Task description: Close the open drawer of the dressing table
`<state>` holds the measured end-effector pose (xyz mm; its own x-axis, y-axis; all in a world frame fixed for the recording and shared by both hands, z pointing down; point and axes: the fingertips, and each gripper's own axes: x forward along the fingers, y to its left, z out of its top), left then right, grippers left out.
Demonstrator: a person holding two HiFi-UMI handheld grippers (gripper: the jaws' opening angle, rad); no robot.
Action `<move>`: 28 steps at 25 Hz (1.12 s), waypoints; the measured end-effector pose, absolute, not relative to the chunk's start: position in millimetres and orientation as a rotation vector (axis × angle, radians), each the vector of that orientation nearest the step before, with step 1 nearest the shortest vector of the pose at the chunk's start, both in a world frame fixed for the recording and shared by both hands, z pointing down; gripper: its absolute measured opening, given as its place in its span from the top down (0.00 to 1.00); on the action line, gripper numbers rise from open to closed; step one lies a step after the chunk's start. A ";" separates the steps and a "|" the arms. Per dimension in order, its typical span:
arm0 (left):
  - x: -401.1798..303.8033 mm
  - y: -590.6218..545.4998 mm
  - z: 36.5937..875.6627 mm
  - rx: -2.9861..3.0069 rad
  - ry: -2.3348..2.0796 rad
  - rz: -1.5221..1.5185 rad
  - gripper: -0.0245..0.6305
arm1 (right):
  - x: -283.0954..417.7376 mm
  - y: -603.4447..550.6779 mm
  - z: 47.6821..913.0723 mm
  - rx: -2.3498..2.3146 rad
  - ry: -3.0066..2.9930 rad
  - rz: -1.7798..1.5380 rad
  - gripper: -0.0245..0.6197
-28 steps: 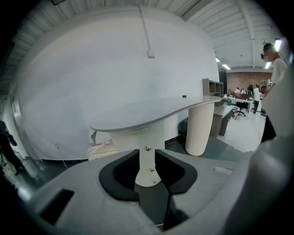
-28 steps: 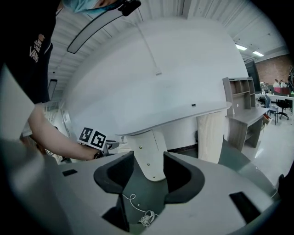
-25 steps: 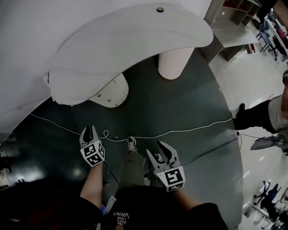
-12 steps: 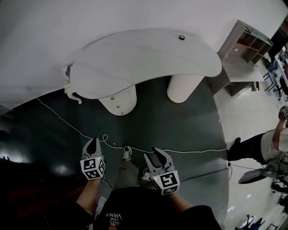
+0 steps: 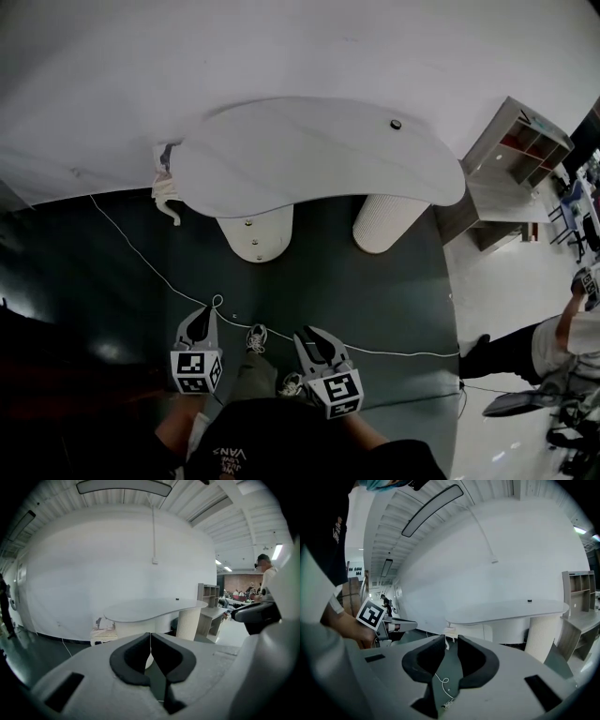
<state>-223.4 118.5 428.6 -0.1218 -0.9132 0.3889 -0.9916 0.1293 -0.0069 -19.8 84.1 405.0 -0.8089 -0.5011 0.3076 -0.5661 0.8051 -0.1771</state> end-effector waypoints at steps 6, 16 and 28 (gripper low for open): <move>-197.5 136.7 413.1 1.927 -2.090 0.392 0.93 | -20.4 98.2 401.6 0.793 -2.753 0.373 0.90; -164.8 138.4 396.6 2.023 -2.065 0.332 0.93 | -23.0 99.5 389.1 0.735 -2.752 0.327 0.95; -155.6 145.7 374.1 2.044 -2.079 0.339 0.93 | -24.7 100.8 381.1 0.719 -2.749 0.290 0.96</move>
<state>-155.6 145.7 374.1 -0.0193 -0.9523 0.3045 -0.9997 0.0142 -0.0191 -24.7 100.8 381.1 -0.8354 -0.4463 0.3208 -0.5034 0.8556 -0.1207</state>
